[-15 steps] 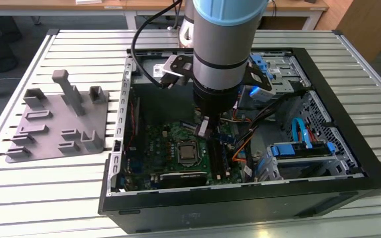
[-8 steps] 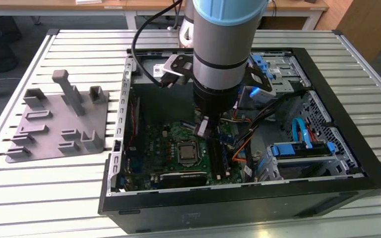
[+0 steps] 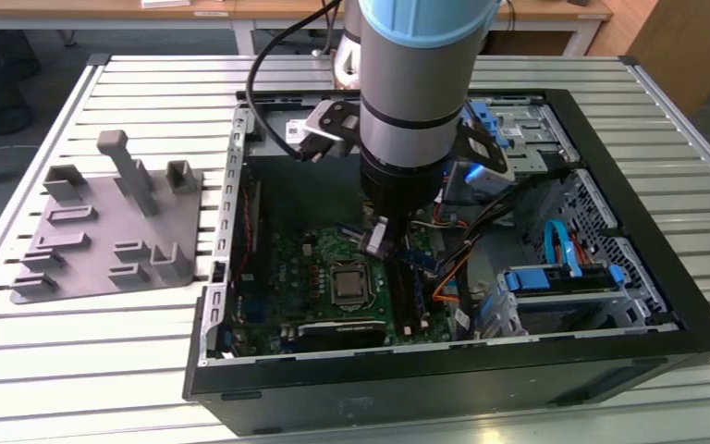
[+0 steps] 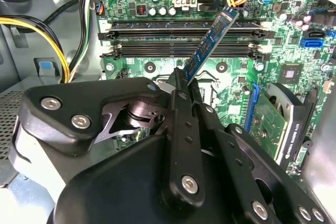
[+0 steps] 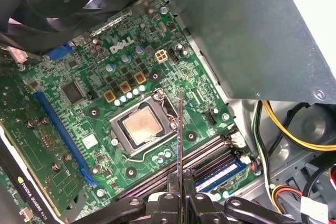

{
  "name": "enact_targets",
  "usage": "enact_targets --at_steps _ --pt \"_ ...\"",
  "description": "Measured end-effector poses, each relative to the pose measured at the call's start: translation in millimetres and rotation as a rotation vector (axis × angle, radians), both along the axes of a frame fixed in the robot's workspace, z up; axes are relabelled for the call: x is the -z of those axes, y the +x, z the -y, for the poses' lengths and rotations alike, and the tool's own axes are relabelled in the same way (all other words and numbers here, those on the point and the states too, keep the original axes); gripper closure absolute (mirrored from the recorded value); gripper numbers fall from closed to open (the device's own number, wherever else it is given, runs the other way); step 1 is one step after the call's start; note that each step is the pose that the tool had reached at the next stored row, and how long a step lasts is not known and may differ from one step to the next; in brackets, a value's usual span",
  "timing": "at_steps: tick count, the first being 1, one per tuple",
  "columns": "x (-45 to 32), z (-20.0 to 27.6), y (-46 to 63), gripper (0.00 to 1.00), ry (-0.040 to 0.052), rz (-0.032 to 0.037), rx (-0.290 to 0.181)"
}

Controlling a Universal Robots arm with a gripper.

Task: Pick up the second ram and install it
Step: 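Insert the second ram into the second slot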

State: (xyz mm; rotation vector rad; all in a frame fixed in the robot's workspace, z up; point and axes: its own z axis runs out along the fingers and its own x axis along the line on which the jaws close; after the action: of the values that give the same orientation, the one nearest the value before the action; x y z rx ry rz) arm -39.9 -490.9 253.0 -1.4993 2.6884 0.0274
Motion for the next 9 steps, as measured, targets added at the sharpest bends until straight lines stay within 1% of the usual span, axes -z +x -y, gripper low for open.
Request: enact_targets --at_steps 9 --pt "0.0 0.0 0.0 0.86 -0.0006 0.0000 0.032"
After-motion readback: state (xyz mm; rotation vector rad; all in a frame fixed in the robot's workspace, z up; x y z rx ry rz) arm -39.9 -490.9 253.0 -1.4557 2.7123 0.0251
